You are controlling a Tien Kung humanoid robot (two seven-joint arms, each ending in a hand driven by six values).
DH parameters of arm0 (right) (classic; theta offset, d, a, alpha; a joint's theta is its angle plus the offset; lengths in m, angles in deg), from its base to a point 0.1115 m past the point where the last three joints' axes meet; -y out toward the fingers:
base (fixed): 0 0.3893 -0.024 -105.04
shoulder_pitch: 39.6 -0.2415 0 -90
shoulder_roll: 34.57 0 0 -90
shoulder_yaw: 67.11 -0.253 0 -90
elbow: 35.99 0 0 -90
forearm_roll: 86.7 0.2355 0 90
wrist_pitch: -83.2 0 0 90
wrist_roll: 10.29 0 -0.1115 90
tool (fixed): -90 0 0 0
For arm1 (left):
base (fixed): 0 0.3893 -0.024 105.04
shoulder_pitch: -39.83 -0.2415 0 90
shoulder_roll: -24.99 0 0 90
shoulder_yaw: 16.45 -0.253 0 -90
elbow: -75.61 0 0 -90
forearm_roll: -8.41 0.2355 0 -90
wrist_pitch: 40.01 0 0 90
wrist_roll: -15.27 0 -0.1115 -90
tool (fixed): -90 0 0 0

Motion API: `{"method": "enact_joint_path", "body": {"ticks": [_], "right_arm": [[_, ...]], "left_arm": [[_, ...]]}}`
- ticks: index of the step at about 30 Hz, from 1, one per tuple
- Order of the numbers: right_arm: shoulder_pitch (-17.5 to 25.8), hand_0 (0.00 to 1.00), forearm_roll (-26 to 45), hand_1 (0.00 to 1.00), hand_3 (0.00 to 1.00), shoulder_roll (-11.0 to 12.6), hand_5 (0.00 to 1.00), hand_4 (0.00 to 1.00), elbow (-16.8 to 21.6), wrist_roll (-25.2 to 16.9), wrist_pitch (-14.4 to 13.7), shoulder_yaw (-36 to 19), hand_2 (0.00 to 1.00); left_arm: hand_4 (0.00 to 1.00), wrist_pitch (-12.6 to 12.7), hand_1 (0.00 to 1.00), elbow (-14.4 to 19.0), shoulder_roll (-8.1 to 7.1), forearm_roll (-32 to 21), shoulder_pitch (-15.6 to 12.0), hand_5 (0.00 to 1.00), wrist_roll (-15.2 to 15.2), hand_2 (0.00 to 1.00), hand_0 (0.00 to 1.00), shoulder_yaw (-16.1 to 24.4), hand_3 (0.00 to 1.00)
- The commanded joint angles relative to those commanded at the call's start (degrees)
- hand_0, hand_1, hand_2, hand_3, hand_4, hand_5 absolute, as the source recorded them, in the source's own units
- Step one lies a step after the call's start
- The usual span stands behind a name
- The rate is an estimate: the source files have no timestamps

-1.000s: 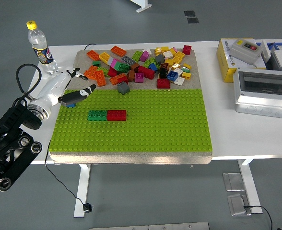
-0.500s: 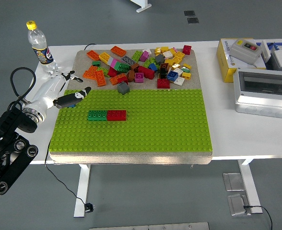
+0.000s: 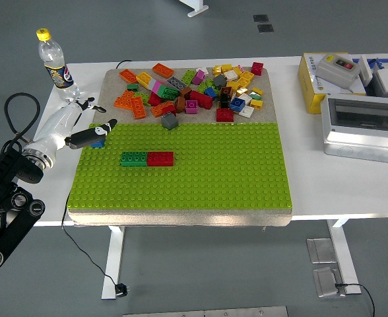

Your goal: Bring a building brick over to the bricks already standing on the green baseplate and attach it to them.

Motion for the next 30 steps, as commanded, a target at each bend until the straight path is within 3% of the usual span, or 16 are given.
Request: {"method": "enact_joint_path", "body": {"ticks": [24, 30], "right_arm": [[-0.26, 0.689, 1.06, 0.659, 0.672, 0.01, 0.800, 0.439, -0.03, 0.15, -0.04, 0.56, 0.735], [-0.39, 0.696, 2.65, 0.686, 0.679, -0.01, 0.811, 0.429, -0.28, 1.88, 0.98, 2.01, 0.753]], "left_arm": [[0.751, -0.46, 0.966, -0.40, 0.21, -0.53, 0.44, 0.704, -0.35, 0.941, 0.998, -0.52, 0.728], [0.734, -0.54, 0.964, -0.60, 0.07, -0.80, 0.67, 0.689, -0.46, 0.939, 0.998, -1.24, 0.727]]}}
